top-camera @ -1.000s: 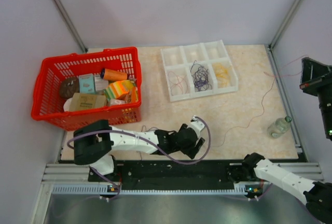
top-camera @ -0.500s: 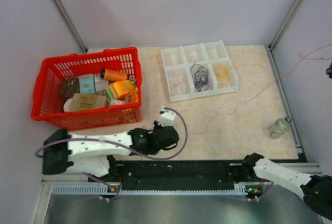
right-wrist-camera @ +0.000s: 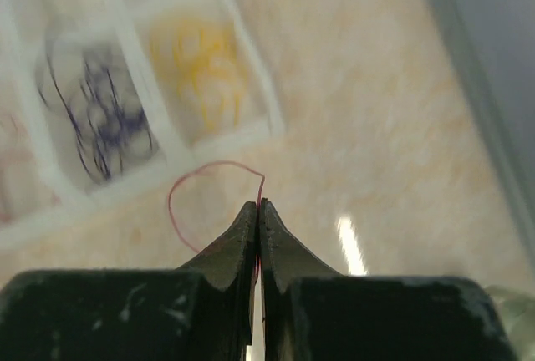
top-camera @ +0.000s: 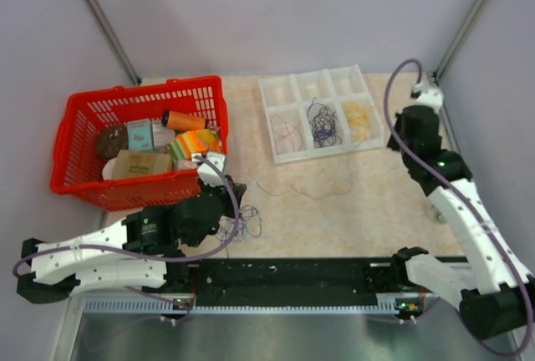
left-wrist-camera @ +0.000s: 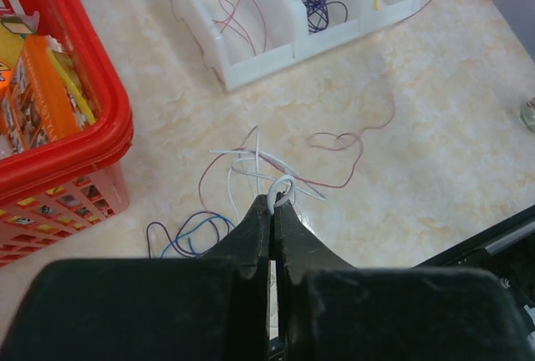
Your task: Untangle the cables
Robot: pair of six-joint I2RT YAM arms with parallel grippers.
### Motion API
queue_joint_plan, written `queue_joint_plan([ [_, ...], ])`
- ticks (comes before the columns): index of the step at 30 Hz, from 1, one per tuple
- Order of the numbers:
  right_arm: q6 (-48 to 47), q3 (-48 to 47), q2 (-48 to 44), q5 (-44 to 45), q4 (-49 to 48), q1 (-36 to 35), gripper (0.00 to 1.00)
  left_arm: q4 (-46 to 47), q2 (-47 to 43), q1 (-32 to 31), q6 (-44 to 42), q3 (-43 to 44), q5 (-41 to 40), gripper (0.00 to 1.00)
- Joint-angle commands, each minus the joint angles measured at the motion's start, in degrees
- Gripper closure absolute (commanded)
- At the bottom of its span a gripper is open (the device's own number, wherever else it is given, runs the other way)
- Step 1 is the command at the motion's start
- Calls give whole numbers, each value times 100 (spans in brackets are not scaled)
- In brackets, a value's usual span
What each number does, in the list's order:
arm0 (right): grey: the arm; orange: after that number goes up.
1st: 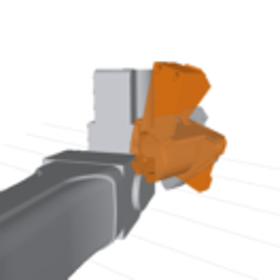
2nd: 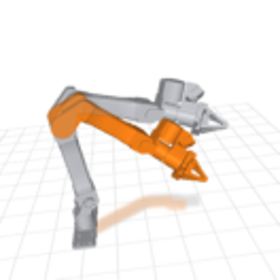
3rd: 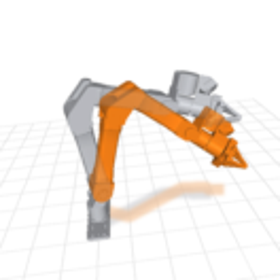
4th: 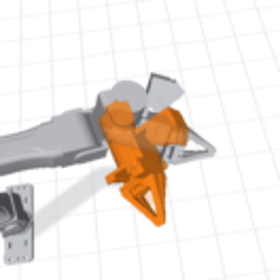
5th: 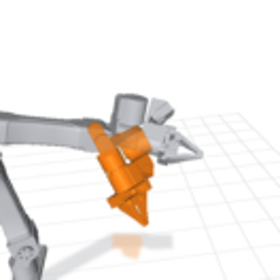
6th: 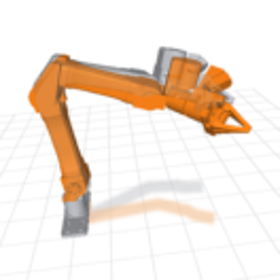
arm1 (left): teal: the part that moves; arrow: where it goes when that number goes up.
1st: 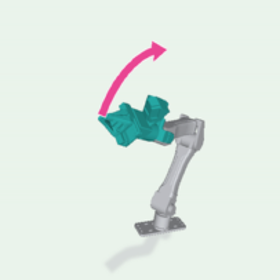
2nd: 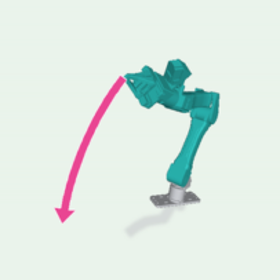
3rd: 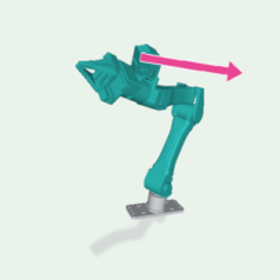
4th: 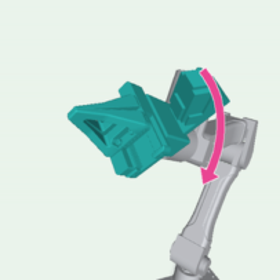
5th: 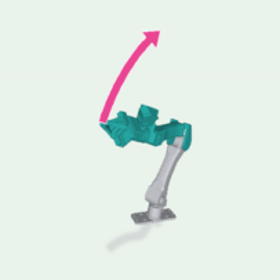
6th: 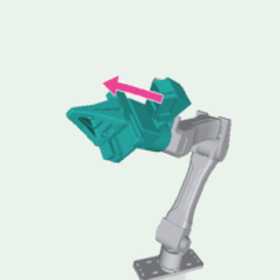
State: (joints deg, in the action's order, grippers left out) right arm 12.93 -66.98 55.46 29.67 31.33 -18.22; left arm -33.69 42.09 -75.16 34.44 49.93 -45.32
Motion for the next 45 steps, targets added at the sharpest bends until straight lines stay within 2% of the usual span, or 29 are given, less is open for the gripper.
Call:
queue_joint_plan([
  [1, 1888, 1413, -167, -2606, 813, 310, 100, 590, 255, -8, -218, 8, 470, 100],
  [5, 1714, 2118, -62, -2501, 953, 319, 99, 979, 791, -8, -52, 51, 832, 100],
  [6, 1617, 2197, -53, -2640, 962, 310, 88, 883, 958, 1, 97, 130, 762, 100],
  [7, 1512, 2259, -97, -2877, 971, 310, 72, 838, 1081, 1, 203, 192, 744, 100],
  [8, 1450, 2294, -219, -3210, 963, 301, 46, 847, 1161, 1, 221, 227, 753, 100],
  [9, 1493, 2321, -342, -3474, 919, 310, 16, 847, 1231, 1, 239, 262, 735, 100],
  [10, 1711, 2312, -500, -3694, 910, 310, 6, 838, 1258, 1, 265, 271, 718, 100],
  [13, 3183, 2478, -860, -4519, 805, 301, 4, 908, 1285, 1, 318, 237, 761, 100],
  [15, 4623, 3109, -1194, -5214, 53, 66, 4, 1066, 1302, 1, 318, 166, 875, 100],
  [17, 5961, 3594, -1467, -5358, -721, -434, 7, 1075, 1337, 1, 344, 157, 911, 100],
  [20, 7317, 3920, -1644, -4149, -1443, -1594, 10, 1031, 1355, 1, 362, 175, 902, 100],
  [22, 7600, 4035, -1399, -3838, -1822, -1878, 16, 1040, 1311, 1, 380, 149, 911, 100],
  [26, 8040, 4070, -468, -4311, -2666, -2097, 29, 988, 1223, 1, 362, 148, 946, 100],
  [29, 8199, 3956, 86, -4356, -3089, -2265, 34, 979, 1162, -8, 397, 122, 999, 100],
  [30, 8208, 3921, 244, -4321, -3237, -2291, 43, 979, 1144, -8, 423, 122, 990, 100],
  [32, 8278, 3947, 299, -4224, -3221, -2283, 94, 883, 1100, -8, 459, 131, 920, 100],
  [33, 8331, 3999, 246, -4163, -3195, -2265, 100, 812, 1074, -8, 467, 122, 850, 100],
  [36, 7711, 3992, -227, -3873, -2530, -1968, 100, 339, 951, -8, 625, 192, 456, 100],
  [40, 5314, 3263, -781, -2724, -325, -915, 100, -1144, 697, -8, 1520, 394, -432, 100],
  [42, 4248, 3087, -844, -2694, -129, -500, 100, -1429, 556, -8, 1645, 377, -591, 100],
  [45, 3429, 2823, -564, -3221, 100, -410, 100, -1071, 371, 1, 1295, 53, -479, 100],
])
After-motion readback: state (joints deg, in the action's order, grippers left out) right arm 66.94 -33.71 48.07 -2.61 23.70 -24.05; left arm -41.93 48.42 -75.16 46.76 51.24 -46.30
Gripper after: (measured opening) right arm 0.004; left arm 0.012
